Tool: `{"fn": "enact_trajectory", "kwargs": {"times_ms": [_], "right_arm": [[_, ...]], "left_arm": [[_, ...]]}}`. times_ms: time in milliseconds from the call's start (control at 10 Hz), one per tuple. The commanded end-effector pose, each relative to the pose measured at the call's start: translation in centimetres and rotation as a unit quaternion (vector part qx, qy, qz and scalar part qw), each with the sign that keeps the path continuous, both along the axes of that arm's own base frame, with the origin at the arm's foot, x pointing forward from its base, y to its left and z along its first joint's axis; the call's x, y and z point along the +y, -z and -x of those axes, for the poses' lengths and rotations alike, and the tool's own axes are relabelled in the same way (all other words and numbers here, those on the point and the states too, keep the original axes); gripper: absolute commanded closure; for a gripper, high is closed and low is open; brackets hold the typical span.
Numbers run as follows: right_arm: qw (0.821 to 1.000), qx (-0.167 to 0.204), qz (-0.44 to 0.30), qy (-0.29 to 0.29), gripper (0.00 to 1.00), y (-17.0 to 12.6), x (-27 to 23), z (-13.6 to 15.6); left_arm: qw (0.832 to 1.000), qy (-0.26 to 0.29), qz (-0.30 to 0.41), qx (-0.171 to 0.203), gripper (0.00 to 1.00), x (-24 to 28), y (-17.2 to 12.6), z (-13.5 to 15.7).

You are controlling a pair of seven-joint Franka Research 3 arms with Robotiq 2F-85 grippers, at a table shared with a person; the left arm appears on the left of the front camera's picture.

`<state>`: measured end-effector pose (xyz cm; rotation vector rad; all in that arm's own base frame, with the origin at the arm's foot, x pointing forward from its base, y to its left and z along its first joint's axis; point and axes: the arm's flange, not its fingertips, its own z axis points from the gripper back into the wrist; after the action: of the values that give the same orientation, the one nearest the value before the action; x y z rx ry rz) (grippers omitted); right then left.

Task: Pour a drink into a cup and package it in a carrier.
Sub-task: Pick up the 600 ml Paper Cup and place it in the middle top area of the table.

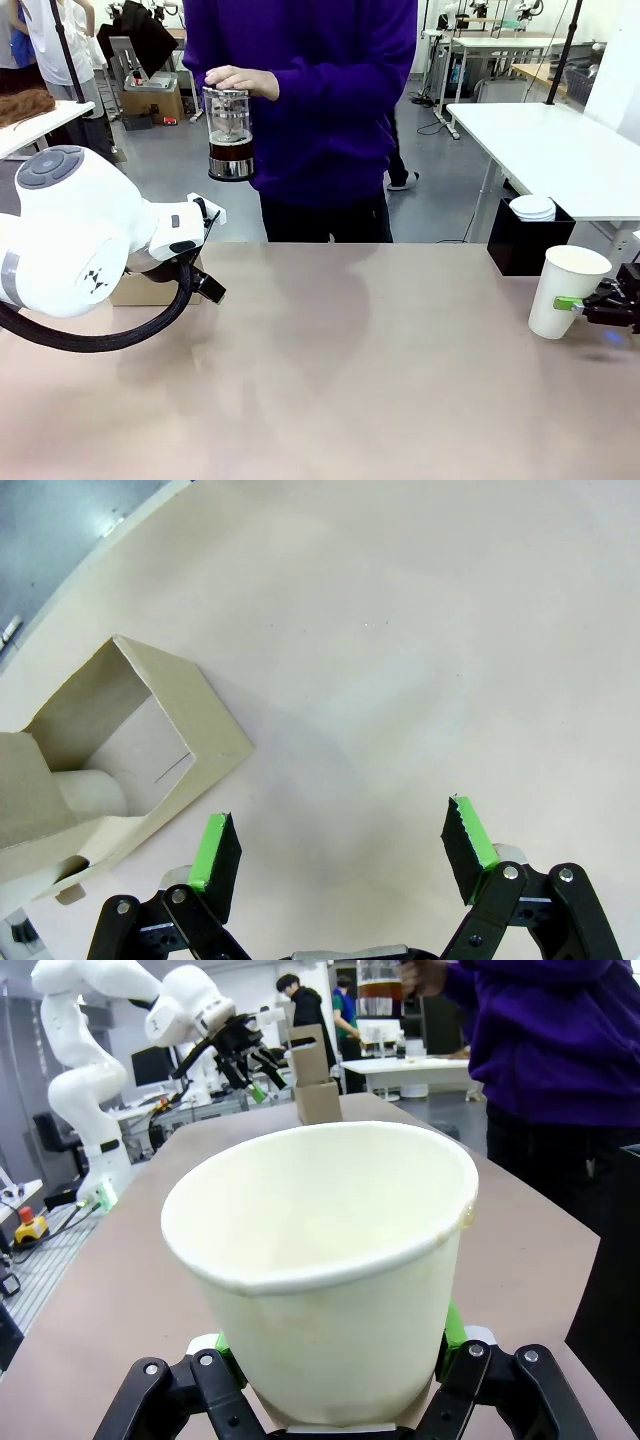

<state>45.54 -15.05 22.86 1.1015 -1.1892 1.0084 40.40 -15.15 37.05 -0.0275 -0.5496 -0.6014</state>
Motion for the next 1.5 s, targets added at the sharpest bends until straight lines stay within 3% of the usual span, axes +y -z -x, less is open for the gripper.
{"fn": "enact_trajectory", "kwargs": {"times_ms": [0,300,700,1000,1400], "right_arm": [[1.000,0.000,0.000,0.000,0.20,0.0,0.0,0.0],[0.997,0.044,0.008,0.067,0.20,-6.8,2.7,2.6],[0.989,0.058,0.000,0.134,0.20,-12.9,13.3,1.2],[0.988,0.071,-0.017,0.134,0.20,-13.4,21.6,-3.0],[0.987,0.034,-0.039,0.150,0.20,-10.9,30.4,-8.1]], "left_arm": [[1.000,0.000,0.000,0.000,0.00,0.0,0.0,0.0],[1.000,0.000,0.000,0.000,0.00,0.0,0.0,0.0],[1.000,0.000,0.000,0.000,0.00,0.0,0.0,0.0],[1.000,0.000,0.000,0.000,0.00,0.0,0.0,0.0],[1.000,0.000,0.000,0.000,0.00,0.0,0.0,0.0]]}}
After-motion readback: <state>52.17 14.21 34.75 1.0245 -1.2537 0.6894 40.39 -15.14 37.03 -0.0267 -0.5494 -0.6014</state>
